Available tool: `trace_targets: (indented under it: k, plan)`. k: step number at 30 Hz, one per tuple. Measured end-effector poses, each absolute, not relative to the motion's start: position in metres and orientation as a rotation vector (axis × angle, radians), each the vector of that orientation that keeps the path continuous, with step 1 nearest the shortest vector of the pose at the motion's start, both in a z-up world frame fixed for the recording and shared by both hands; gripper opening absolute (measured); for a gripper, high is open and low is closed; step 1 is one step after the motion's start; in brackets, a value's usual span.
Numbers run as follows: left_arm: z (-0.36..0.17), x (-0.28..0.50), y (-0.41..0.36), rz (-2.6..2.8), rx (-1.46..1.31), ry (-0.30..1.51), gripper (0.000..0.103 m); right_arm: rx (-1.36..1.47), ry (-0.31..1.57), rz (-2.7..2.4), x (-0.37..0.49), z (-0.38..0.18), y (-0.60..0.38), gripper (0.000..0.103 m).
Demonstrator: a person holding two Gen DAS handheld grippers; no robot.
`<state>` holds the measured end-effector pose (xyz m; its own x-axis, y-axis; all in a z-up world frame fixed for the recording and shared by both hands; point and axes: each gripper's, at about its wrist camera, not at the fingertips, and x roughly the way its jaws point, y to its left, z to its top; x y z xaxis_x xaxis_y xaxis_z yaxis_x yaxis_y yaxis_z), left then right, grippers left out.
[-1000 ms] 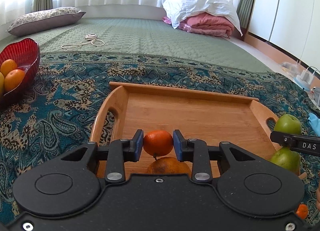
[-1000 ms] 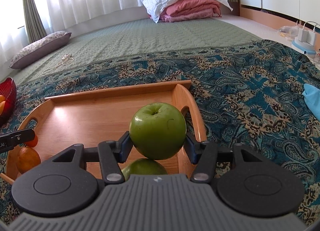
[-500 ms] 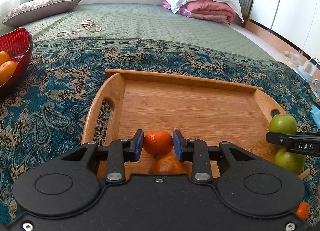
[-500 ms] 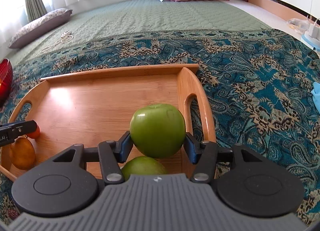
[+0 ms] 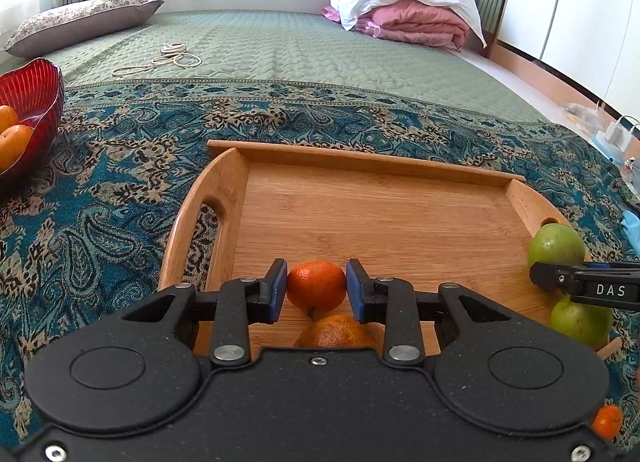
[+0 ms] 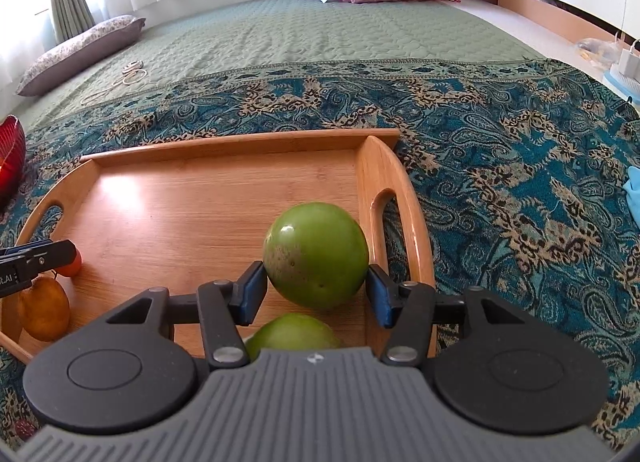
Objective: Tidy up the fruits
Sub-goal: 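Carry the tangerine in the left tool while right tool carries the apple onto the tray, then open left gripper releasing the tangerine while right gripper releases the green apple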
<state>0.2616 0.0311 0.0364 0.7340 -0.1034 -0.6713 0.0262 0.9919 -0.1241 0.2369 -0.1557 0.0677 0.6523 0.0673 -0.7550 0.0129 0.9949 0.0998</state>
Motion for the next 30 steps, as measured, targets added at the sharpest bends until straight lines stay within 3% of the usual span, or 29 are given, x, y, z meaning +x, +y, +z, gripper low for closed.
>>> trace_targets:
  k: [9, 13, 16, 21, 26, 30]
  plan:
    - [0.039, 0.256, 0.033, -0.074, -0.121, 0.731, 0.031, 0.099, 0.856, 0.033, 0.232, 0.067, -0.154, 0.062]
    - [0.044, 0.249, 0.033, -0.067, -0.097, 0.703, 0.041, 0.080, 0.840, 0.045, 0.225, 0.068, -0.151, 0.062]
    - [0.047, 0.243, 0.035, -0.064, -0.092, 0.690, 0.045, 0.066, 0.811, 0.059, 0.218, 0.073, -0.149, 0.070]
    - [0.052, 0.230, 0.042, -0.060, -0.114, 0.670, 0.055, 0.055, 0.752, 0.082, 0.205, 0.087, -0.145, 0.072]
    - [0.060, 0.210, 0.045, -0.066, -0.118, 0.635, 0.074, 0.068, 0.705, 0.103, 0.188, 0.096, -0.143, 0.076]
    - [0.068, 0.191, 0.045, -0.078, -0.121, 0.597, 0.082, 0.092, 0.671, 0.116, 0.172, 0.100, -0.143, 0.080]
